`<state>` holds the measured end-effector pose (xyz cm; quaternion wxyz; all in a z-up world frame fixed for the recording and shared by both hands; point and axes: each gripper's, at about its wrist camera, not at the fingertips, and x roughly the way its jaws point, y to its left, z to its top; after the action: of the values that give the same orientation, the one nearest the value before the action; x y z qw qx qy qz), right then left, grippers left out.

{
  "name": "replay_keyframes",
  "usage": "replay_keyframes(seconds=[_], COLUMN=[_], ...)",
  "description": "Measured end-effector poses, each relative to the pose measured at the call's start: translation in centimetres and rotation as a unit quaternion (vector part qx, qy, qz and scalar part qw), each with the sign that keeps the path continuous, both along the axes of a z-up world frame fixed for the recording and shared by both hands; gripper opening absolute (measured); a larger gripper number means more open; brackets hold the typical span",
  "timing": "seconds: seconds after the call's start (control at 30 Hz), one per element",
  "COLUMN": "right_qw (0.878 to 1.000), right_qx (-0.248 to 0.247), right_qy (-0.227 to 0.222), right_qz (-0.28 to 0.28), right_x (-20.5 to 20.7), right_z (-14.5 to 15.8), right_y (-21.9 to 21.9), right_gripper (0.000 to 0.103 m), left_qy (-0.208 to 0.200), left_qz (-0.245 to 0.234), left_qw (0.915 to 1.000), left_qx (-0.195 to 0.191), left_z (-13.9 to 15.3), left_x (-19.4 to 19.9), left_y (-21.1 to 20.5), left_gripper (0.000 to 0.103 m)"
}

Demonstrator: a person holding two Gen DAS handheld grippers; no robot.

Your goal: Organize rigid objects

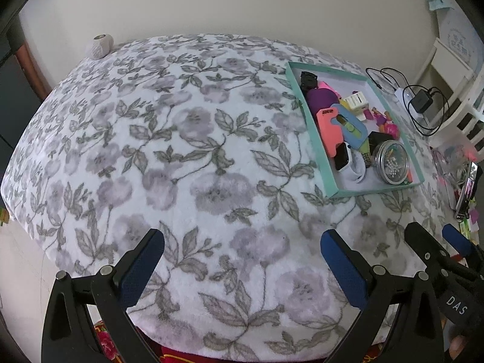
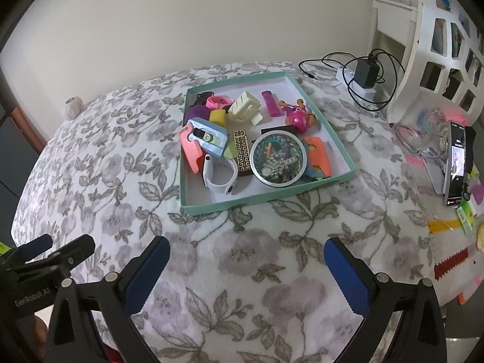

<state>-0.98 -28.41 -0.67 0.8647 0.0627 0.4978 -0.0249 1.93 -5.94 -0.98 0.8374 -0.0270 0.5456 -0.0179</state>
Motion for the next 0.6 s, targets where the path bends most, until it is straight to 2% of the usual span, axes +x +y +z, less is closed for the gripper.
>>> replay_keyframes(seconds=[0.6], right_qw=[1.000], right_qx=[0.005], right_qy=[0.004], right_qz=[-0.003], right_x=[-0.23], right_z=[-0.15], right_y=[-0.27], right_gripper=[0.103], left_qy=[0.010], left_qz=[-0.004], left_qw=[0.9998], left_qx=[0.017], left_z=[-0.26], left_x=[0.02], left_y=[0.12], left_gripper=[0.103])
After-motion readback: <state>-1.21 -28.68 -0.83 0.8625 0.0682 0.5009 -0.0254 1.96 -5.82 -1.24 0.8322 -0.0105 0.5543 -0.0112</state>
